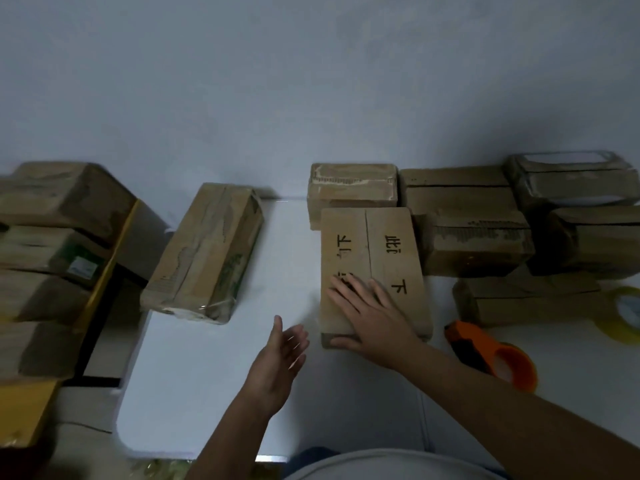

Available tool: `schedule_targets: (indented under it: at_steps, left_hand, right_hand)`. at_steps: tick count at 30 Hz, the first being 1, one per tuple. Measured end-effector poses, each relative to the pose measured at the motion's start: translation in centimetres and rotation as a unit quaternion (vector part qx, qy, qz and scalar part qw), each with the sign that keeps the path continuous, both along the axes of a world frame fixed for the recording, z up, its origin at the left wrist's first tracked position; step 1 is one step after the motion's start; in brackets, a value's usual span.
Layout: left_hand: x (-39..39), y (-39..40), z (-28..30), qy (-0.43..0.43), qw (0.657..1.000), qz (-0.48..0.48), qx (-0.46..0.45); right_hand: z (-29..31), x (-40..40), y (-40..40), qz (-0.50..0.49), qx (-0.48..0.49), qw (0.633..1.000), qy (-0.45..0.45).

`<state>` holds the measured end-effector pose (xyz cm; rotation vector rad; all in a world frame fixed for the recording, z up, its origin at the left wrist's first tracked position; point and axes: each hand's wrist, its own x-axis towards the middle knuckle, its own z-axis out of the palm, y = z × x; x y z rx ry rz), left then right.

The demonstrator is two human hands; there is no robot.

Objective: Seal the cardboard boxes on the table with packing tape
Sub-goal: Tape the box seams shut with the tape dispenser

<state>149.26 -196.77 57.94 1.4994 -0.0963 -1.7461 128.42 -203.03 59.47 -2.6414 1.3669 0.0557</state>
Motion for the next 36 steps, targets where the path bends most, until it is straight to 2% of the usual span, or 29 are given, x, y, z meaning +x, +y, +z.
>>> schedule_targets:
  at_steps: [7, 14, 29, 32, 36]
  left_hand:
    - [-0.1, 0.3, -0.3, -0.081, 0.989, 0.016, -0.120]
    - [-0.9, -0.5, -1.0, -0.172, 0.970, 0.039, -0.169]
    - [-3.0, -3.7, -2.7, -0.135, 0.975, -0.040, -0.170]
    - [-3.6, -3.9, -2.9, -0.180, 0.964, -0.067, -0.182]
    - [-4.1, -4.1, -3.1, -0.295, 0.927, -0.132, -0.192]
  right_hand:
    - [-0.6, 0.3, 0.3, -0.022, -0.010, 1.000, -0.014]
    - [-1.0, 0.8, 0.7, -0.055, -0.014, 0.998, -0.020]
    - [-1.5, 0.6, 0.5, -0.058, -0.031, 0.997, -0.030]
    - [-1.4, 0.6, 0.5, -0.062, -0.034, 0.997, -0.030]
    - [-1.3, 0.6, 0.6, -0.059, -0.039, 0.997, -0.032]
